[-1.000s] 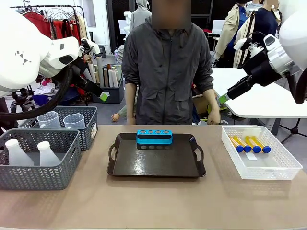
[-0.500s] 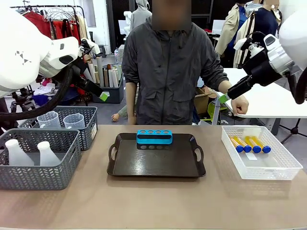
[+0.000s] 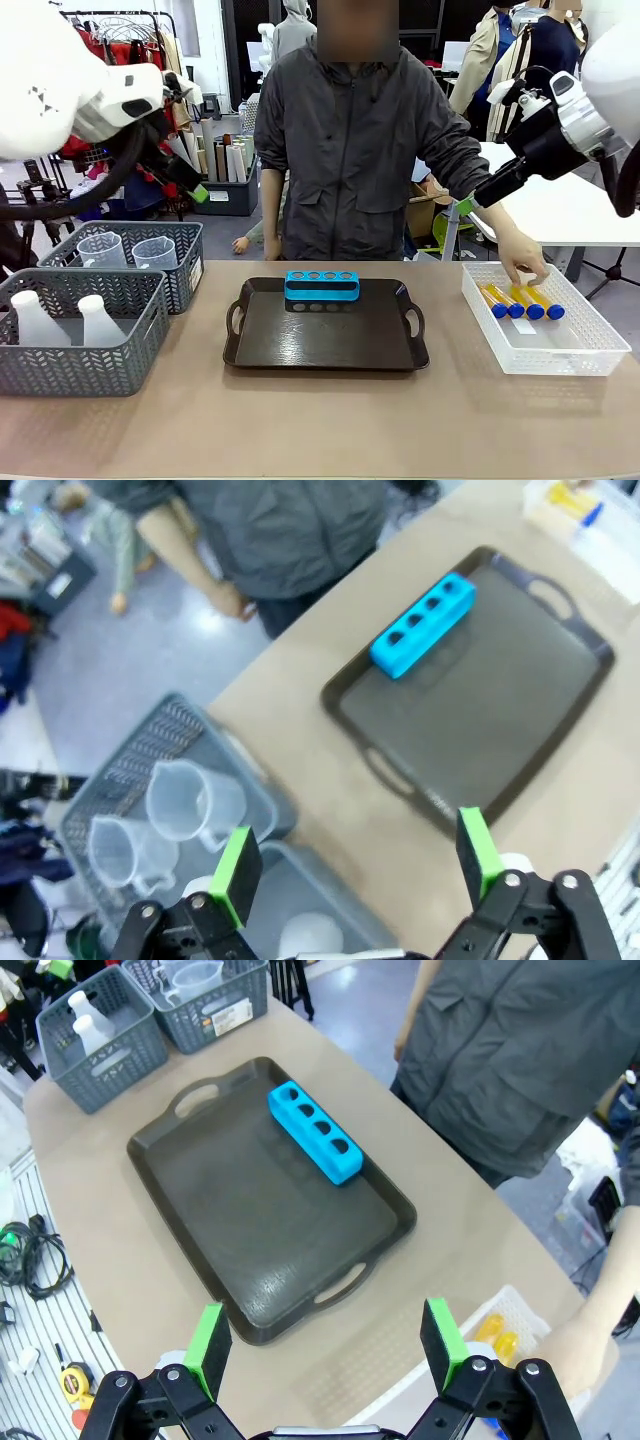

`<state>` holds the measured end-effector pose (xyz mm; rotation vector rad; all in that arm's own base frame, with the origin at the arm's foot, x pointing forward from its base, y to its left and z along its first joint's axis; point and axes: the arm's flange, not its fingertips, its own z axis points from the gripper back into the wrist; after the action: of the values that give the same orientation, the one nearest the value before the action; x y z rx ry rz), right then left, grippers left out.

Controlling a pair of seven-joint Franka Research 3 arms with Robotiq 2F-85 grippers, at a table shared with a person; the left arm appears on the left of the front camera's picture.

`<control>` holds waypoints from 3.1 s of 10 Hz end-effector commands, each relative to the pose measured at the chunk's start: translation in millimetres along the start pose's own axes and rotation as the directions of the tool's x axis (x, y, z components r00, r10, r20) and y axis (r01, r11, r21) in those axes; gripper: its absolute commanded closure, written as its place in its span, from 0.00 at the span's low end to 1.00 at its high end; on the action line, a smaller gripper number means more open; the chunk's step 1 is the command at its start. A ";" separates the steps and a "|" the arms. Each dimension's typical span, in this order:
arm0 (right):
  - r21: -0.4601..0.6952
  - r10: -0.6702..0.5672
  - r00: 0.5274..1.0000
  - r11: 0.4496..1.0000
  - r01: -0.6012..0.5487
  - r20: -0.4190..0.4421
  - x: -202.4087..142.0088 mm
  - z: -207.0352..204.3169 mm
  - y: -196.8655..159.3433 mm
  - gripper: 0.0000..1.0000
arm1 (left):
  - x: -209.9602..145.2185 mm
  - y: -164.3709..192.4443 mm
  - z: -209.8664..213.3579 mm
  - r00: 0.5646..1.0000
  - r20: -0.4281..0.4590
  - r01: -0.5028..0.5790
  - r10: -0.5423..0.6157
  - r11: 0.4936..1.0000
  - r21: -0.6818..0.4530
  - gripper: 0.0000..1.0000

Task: Prepare the laboratory tools.
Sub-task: Pick up one Large Measuring Cup and place it on the Handle tray.

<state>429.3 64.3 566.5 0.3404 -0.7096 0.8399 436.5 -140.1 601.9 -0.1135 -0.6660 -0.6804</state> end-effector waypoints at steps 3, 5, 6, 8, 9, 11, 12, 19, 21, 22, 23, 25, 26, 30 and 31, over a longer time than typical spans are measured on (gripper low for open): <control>0.019 -0.004 1.000 1.000 0.004 0.018 0.5 0.3 -1.7 0.00 | 15.2 30.9 21.1 0.985 -0.105 -0.122 0.136 0.984 0.126 0.00; 0.019 -0.004 1.000 1.000 0.004 0.018 0.5 0.3 -1.7 0.00 | 10.7 58.4 17.3 0.972 -0.128 -0.178 0.197 0.973 0.148 0.00; 0.019 -0.004 1.000 1.000 0.004 0.018 0.5 0.3 -1.7 0.00 | 5.4 66.1 13.7 0.968 -0.131 -0.195 0.214 0.970 0.144 0.00; 0.019 -0.004 1.000 1.000 0.004 0.018 0.5 0.3 -1.7 0.00 | -2.0 85.1 6.1 0.953 -0.153 -0.234 0.262 0.955 0.181 0.00; 0.019 -0.004 1.000 1.000 0.004 0.018 0.5 0.3 -1.7 0.00 | -4.5 91.8 1.7 0.948 -0.152 -0.251 0.279 0.951 0.179 0.00; 0.019 -0.004 1.000 1.000 0.004 0.018 0.5 0.3 -1.7 0.00 | -9.4 89.2 0.7 0.958 -0.147 -0.224 0.247 0.962 0.154 0.00; 0.019 -0.004 1.000 1.000 0.004 0.018 0.5 0.3 -1.7 0.00 | -9.4 89.2 0.7 0.958 -0.147 -0.224 0.247 0.962 0.154 0.00; 0.019 -0.004 1.000 1.000 0.004 0.018 0.5 0.3 -1.7 0.00 | 3.8 132.0 -36.6 0.862 -0.268 -0.393 0.431 0.901 0.184 0.00; 0.019 -0.004 1.000 1.000 0.004 0.018 0.5 0.3 -1.7 0.00 | -3.6 151.6 -59.3 0.777 -0.306 -0.509 0.551 0.835 0.211 0.00; 0.019 -0.004 1.000 1.000 0.004 0.018 0.5 0.3 -1.7 0.00 | -8.3 159.0 -71.8 0.737 -0.338 -0.556 0.585 0.809 0.190 0.00; 0.019 -0.004 1.000 1.000 0.004 0.018 0.5 0.3 -1.7 0.00 | -14.6 166.8 -87.2 0.701 -0.346 -0.591 0.623 0.780 0.207 0.00; 0.019 -0.004 1.000 1.000 0.004 0.018 0.5 0.3 -1.7 0.00 | -25.7 182.1 -114.2 0.672 -0.396 -0.600 0.626 0.773 0.203 0.00; 0.019 -0.004 1.000 1.000 0.004 0.018 0.5 0.3 -1.7 0.00 | -32.6 185.9 -128.1 0.658 -0.423 -0.611 0.622 0.770 0.181 0.00; 0.019 -0.004 1.000 1.000 0.004 0.018 0.5 0.3 -1.7 0.00 | -57.0 193.1 -173.6 0.656 -0.483 -0.567 0.580 0.801 0.192 0.00; 0.019 -0.004 1.000 1.000 0.004 0.018 0.5 0.3 -1.7 0.00 | -61.8 191.9 -182.2 0.661 -0.496 -0.548 0.563 0.814 0.195 0.00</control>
<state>429.3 64.1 566.5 0.3404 -0.7085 0.8397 612.2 -16.4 440.8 -0.1021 -0.0698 -0.0471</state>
